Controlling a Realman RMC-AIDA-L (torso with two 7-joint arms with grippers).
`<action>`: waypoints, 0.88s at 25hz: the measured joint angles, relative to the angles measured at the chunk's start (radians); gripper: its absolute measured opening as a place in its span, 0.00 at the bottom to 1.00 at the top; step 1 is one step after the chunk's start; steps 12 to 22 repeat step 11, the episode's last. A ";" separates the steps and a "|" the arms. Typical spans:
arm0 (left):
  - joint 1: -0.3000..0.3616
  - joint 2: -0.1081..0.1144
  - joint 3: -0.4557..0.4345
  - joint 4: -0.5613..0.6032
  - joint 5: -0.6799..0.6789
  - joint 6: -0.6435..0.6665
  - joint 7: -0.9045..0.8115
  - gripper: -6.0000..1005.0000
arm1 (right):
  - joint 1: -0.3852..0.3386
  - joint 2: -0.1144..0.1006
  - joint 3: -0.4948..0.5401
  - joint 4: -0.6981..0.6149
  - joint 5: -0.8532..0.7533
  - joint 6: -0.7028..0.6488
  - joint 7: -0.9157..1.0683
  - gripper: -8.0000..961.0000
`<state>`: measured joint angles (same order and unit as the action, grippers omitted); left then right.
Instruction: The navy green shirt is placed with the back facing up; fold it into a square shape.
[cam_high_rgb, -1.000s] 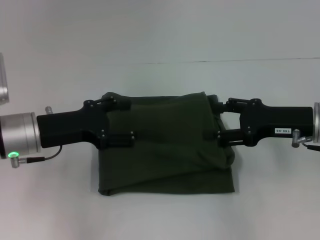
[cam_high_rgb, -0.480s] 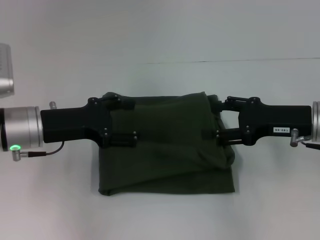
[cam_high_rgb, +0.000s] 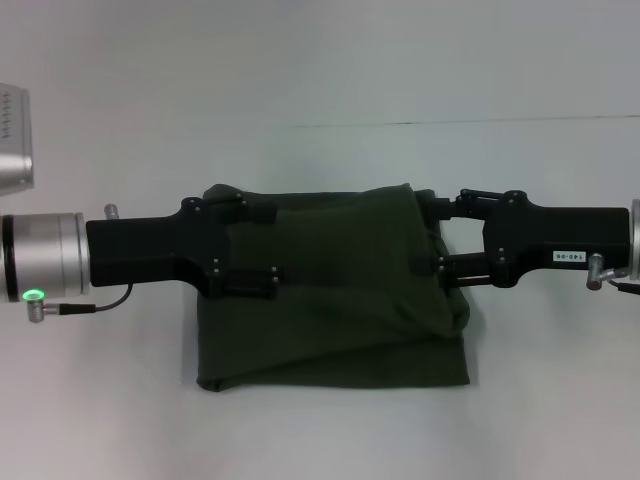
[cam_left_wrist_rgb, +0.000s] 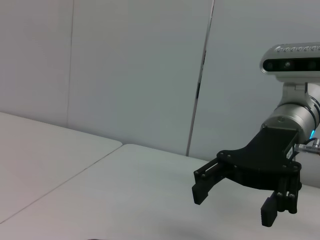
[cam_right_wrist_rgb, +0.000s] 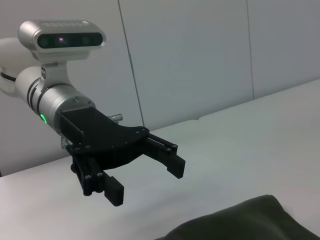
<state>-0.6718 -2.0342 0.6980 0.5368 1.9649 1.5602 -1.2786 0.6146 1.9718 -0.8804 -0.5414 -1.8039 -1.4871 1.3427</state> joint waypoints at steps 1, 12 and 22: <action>0.000 0.000 0.000 0.000 0.000 0.000 0.000 0.92 | 0.000 0.000 0.000 0.000 0.000 0.000 0.000 0.96; 0.000 -0.004 0.020 0.000 0.002 0.001 -0.009 0.92 | -0.010 -0.001 0.000 0.000 0.000 -0.004 -0.007 0.96; 0.000 -0.004 0.020 0.000 0.002 0.001 -0.009 0.92 | -0.010 -0.001 0.000 0.000 0.000 -0.004 -0.007 0.96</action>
